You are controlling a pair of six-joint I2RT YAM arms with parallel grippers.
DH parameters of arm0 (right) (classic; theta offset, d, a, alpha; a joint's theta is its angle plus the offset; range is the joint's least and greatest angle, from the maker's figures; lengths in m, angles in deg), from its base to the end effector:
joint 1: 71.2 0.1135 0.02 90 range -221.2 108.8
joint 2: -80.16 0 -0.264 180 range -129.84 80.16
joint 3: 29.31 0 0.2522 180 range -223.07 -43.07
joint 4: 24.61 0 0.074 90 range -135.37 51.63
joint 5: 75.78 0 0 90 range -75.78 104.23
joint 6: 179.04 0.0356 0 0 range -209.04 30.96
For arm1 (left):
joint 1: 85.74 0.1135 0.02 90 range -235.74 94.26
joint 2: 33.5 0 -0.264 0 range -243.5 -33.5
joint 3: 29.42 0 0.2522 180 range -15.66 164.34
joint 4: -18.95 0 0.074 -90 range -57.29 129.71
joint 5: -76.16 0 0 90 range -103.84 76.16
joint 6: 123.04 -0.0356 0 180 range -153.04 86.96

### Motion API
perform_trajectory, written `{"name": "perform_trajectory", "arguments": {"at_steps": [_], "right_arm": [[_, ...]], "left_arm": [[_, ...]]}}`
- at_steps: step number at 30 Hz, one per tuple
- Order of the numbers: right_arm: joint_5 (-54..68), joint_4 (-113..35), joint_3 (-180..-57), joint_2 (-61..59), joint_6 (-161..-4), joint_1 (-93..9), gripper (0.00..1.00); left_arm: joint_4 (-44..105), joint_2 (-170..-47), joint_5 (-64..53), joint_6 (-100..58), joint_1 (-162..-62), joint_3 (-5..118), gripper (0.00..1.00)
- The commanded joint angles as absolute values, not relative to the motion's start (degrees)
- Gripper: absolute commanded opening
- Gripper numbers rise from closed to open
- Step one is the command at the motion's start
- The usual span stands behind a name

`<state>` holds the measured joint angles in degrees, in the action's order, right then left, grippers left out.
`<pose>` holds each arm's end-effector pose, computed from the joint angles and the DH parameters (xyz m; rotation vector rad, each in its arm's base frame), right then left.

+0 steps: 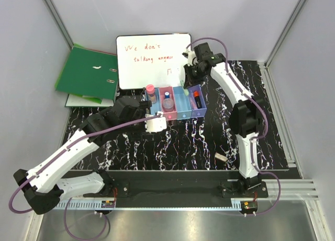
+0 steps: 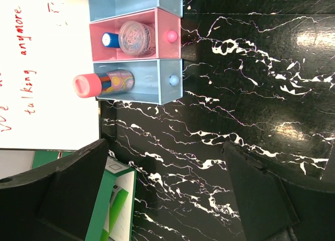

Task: Sort the stationery into containers
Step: Place the stationery in the storage box.

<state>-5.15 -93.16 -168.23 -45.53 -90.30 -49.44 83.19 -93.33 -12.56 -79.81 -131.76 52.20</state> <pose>0.4421 0.1892 0.2972 -0.6415 2.4697 0.5695 0.1400 -0.1462 0.3614 1.6816 1.5860 -0.0192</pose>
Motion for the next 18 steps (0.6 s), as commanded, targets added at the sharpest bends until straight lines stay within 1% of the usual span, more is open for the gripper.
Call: {"name": "perform_trajectory", "arguments": {"at_steps": [1, 9, 18], "right_arm": [[-7.48, -94.01, -170.77, -48.42, -86.58, -47.47, 0.0], [-5.73, -92.95, -173.76, -53.78, -87.55, -45.62, 0.0], [-1.86, -92.42, -173.33, -56.25, -90.97, -45.62, 0.0]], "left_arm": [[81.22, -92.56, -12.79, -79.89, -131.8, 52.81, 0.99], [80.35, -92.47, -11.73, -78.92, -131.8, 52.46, 0.99], [79.82, -91.6, -10.59, -78.31, -131.8, 51.76, 0.99]]}}
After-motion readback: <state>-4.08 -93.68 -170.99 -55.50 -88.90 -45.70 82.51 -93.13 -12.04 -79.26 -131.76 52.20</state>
